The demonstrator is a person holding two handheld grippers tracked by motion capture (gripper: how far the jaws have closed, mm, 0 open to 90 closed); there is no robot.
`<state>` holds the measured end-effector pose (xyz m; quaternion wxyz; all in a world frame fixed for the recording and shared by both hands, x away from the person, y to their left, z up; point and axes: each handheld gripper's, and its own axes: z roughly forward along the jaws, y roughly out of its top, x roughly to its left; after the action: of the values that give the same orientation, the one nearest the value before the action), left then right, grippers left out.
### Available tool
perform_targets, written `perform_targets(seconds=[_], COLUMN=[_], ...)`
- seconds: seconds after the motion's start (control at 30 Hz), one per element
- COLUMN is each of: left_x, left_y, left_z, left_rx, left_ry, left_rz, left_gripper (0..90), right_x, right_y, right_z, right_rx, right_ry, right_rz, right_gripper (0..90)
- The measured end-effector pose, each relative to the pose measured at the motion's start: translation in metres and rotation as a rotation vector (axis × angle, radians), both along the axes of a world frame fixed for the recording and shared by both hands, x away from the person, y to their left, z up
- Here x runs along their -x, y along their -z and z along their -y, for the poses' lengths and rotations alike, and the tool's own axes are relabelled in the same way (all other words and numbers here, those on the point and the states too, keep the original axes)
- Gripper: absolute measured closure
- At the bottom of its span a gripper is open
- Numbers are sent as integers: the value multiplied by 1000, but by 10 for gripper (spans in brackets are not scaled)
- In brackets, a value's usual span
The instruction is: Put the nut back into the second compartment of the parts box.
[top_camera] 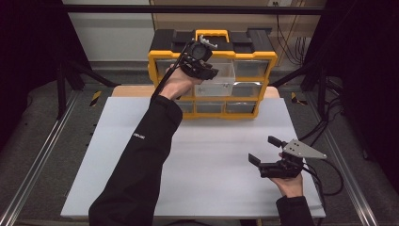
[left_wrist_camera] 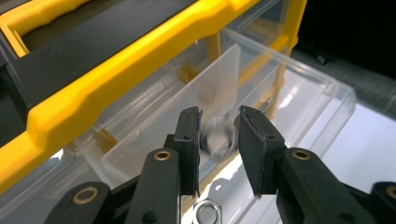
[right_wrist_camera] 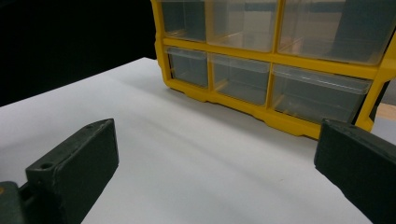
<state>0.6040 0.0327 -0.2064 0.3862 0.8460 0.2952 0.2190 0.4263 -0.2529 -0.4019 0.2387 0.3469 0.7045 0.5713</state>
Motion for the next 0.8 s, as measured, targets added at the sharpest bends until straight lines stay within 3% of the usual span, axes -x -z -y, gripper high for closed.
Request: perform_targets(seconds=[0.2,0.27,0.57,0.7,0.8], left_x=[9,16,46,59,70], left_y=[-8,-13,-19,-16,-12], left_z=[-8,-14,-44,-54,-61], left_rx=[30,58,83,143,127], left_ry=[3,11,25,41,61], left_rz=[33,42,93,92,109], left_gripper=[608,575,230,137,105], right_x=[1,1,2,2,3], right_y=[0,0,-3,-3,-3], right_z=[0,0,2,2,2], right_rx=[-5,-5,-18,-21,-23], right_ry=[5,4,5,6,6], right_rz=[-5,-3,6,7,7], right_gripper=[3,3,4,4,4])
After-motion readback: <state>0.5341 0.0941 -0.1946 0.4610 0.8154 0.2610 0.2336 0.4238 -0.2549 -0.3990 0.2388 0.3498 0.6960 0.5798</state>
